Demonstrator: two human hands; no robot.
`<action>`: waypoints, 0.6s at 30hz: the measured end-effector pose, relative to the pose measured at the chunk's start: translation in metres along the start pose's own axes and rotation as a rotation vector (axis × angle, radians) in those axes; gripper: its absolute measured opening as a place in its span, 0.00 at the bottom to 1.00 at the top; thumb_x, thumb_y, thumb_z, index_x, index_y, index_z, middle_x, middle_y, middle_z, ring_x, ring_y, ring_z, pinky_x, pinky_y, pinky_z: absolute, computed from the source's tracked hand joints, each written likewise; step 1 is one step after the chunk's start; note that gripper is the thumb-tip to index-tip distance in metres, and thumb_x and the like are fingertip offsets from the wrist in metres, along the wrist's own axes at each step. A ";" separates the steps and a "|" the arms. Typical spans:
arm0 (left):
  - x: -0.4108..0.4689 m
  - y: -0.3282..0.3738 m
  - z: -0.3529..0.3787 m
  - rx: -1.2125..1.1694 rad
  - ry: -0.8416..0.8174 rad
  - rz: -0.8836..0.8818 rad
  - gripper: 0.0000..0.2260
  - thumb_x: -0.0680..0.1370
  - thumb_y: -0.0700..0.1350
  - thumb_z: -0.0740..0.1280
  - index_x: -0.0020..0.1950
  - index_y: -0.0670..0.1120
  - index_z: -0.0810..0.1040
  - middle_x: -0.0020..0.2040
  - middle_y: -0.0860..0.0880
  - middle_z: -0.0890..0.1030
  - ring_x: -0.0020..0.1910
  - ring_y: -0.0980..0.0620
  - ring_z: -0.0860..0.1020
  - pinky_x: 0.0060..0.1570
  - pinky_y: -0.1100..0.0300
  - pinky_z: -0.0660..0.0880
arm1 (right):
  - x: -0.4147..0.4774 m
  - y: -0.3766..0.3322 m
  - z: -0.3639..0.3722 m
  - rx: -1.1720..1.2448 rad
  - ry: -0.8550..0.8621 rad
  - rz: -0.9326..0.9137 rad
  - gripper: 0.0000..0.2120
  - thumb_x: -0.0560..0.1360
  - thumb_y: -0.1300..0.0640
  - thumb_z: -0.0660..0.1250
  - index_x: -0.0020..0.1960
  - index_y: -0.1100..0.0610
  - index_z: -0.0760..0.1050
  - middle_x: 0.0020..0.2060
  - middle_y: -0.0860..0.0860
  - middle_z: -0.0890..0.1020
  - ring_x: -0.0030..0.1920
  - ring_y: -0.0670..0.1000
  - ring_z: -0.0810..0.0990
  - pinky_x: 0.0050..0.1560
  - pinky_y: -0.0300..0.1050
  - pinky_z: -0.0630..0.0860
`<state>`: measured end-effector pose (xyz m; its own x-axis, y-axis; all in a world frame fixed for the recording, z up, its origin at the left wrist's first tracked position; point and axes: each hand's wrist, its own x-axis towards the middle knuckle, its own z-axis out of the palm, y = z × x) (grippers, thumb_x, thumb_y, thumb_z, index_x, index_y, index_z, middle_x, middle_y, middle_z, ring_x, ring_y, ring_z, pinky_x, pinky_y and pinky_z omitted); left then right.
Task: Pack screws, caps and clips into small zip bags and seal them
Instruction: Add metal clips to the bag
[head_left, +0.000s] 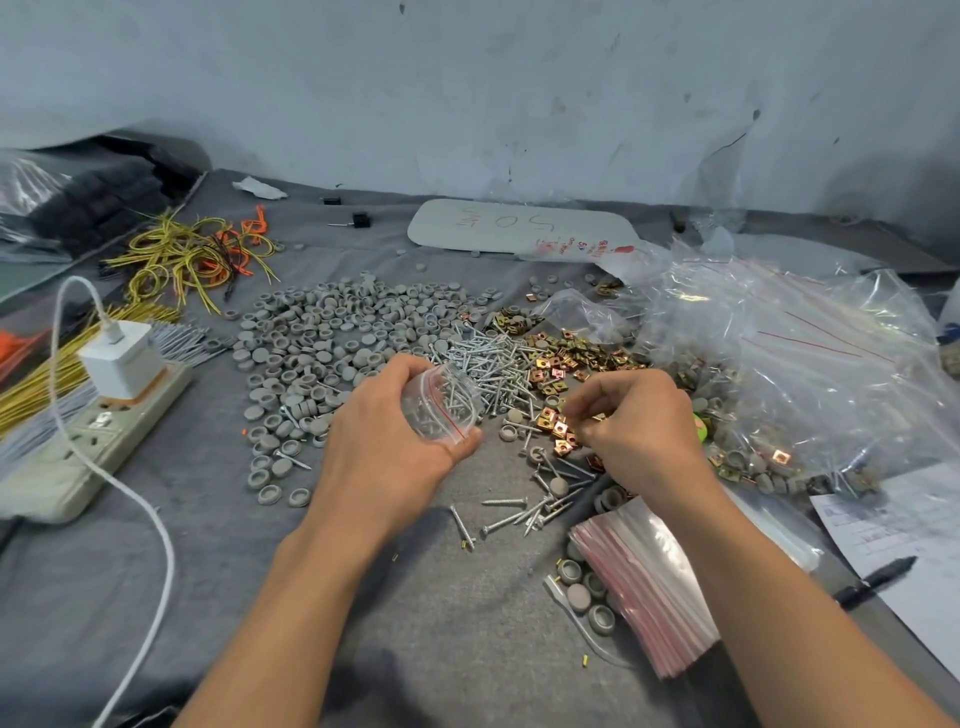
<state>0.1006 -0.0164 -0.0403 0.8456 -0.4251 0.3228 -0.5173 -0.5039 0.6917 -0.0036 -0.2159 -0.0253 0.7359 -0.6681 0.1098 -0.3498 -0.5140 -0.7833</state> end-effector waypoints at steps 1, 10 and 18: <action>0.000 0.000 0.000 -0.004 0.000 0.000 0.24 0.65 0.60 0.81 0.54 0.63 0.72 0.49 0.63 0.79 0.46 0.66 0.75 0.39 0.68 0.65 | 0.000 0.000 0.000 -0.009 0.012 0.004 0.18 0.71 0.71 0.75 0.34 0.48 0.84 0.29 0.41 0.84 0.33 0.36 0.82 0.30 0.28 0.73; 0.000 -0.001 0.001 0.003 -0.019 0.008 0.24 0.65 0.60 0.81 0.54 0.64 0.71 0.49 0.62 0.79 0.46 0.63 0.77 0.39 0.67 0.66 | 0.001 0.000 0.004 -0.146 -0.042 0.079 0.17 0.69 0.72 0.73 0.34 0.50 0.84 0.32 0.43 0.84 0.33 0.39 0.80 0.23 0.27 0.67; 0.000 -0.002 0.002 0.025 -0.025 0.014 0.26 0.65 0.61 0.81 0.54 0.65 0.70 0.51 0.61 0.79 0.48 0.61 0.77 0.42 0.67 0.67 | 0.002 -0.001 0.009 -0.385 -0.080 0.003 0.16 0.70 0.64 0.77 0.35 0.43 0.80 0.33 0.40 0.81 0.45 0.49 0.83 0.59 0.51 0.78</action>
<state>0.1016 -0.0172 -0.0428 0.8348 -0.4507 0.3163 -0.5328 -0.5164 0.6704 0.0031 -0.2119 -0.0299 0.7717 -0.6341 0.0480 -0.5332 -0.6864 -0.4946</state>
